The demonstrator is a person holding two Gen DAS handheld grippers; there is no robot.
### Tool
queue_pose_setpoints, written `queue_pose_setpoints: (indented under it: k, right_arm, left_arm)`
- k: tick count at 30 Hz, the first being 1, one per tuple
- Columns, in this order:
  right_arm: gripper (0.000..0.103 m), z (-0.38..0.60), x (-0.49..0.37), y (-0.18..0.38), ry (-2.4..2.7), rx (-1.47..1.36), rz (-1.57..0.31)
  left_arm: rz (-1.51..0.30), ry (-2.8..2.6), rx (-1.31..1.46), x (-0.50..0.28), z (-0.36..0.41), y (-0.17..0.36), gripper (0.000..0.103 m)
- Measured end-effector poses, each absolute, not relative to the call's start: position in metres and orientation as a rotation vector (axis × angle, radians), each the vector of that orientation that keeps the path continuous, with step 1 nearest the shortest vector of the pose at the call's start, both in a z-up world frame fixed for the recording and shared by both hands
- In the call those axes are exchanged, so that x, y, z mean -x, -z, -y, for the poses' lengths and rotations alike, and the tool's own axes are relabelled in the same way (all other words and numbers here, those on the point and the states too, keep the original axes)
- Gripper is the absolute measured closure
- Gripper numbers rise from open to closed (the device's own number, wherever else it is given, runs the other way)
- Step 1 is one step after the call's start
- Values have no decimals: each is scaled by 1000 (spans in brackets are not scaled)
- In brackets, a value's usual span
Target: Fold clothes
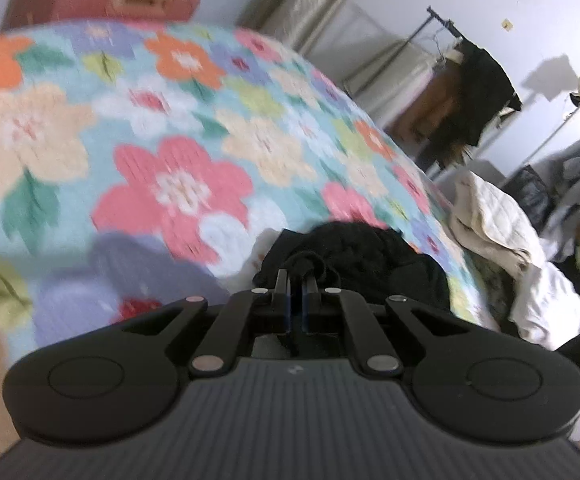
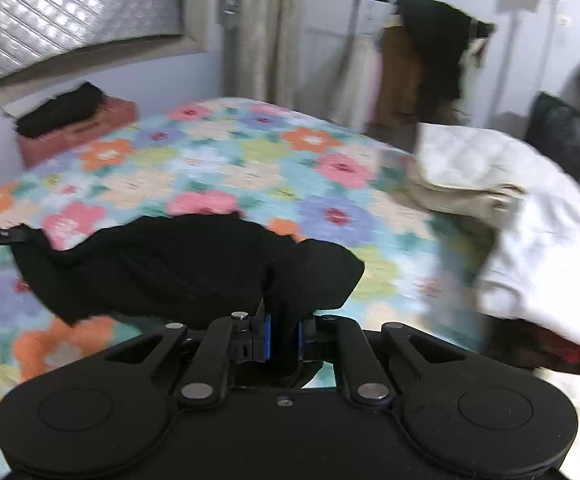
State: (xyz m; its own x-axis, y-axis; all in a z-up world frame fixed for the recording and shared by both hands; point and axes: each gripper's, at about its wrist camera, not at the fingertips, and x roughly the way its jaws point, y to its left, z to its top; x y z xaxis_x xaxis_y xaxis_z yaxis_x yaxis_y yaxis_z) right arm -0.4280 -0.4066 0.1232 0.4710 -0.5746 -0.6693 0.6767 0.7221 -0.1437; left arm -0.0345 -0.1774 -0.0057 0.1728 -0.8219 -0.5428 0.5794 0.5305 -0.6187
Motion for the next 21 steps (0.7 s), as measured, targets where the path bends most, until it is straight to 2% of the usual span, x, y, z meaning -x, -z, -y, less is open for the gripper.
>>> queue_pose_setpoints:
  k: [4, 9, 15, 18, 21]
  right_arm:
    - [91, 423, 457, -111, 925, -220, -790]
    - [91, 441, 469, -98, 1043, -169, -837]
    - [91, 470, 473, -48, 1075, -223, -966]
    - [87, 485, 482, -19, 1056, -347, -984]
    - [79, 480, 486, -20, 1073, -394, -860]
  left_arm:
    - [-1031, 1063, 286, 46, 184, 11, 98]
    - [-1059, 1138, 270, 59, 195, 10, 98]
    - [-1102, 1163, 196, 72, 206, 14, 98]
    - [-1146, 1153, 140, 81, 211, 24, 98]
    - [-1153, 1151, 88, 90, 212, 30, 97]
